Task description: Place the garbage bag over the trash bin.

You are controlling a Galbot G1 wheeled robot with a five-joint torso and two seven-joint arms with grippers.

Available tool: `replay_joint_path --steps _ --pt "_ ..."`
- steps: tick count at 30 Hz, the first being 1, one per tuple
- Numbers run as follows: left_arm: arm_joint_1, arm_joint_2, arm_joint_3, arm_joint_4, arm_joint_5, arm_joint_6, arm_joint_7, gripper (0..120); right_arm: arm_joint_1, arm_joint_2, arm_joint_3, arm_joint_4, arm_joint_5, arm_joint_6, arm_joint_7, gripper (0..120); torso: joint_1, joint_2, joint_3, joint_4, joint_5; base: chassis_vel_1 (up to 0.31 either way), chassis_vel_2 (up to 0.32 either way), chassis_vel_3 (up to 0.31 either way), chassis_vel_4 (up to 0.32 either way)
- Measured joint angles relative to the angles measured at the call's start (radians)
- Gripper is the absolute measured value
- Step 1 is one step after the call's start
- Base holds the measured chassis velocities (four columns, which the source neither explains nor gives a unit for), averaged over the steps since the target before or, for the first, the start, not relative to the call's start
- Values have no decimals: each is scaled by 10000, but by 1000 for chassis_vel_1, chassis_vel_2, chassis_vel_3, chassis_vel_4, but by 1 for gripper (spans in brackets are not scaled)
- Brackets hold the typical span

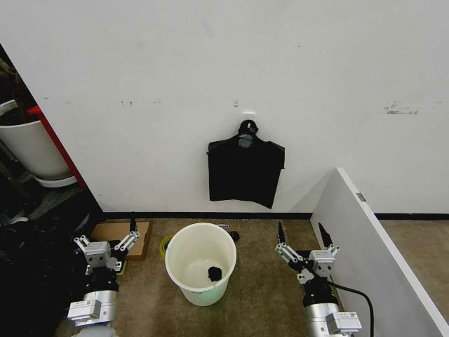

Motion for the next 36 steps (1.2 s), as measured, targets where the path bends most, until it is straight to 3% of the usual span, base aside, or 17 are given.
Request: replay_joint_path --steps 19,26,36 --pt "85 -177 22 234 194 -251 -32 100 365 0 -202 -70 532 90 -168 100 0 0 0 0 0 0 0 0 0" --pt "1 -93 6 290 218 -473 -28 100 1522 -195 -13 -177 2696 -12 -713 100 0 0 1 1 0 0 0 0 0" --pt "197 -153 -205 261 254 -725 114 100 3704 -1354 -261 -735 7173 -1639 -1358 100 0 -1 1 0 1 0 0 0 0"
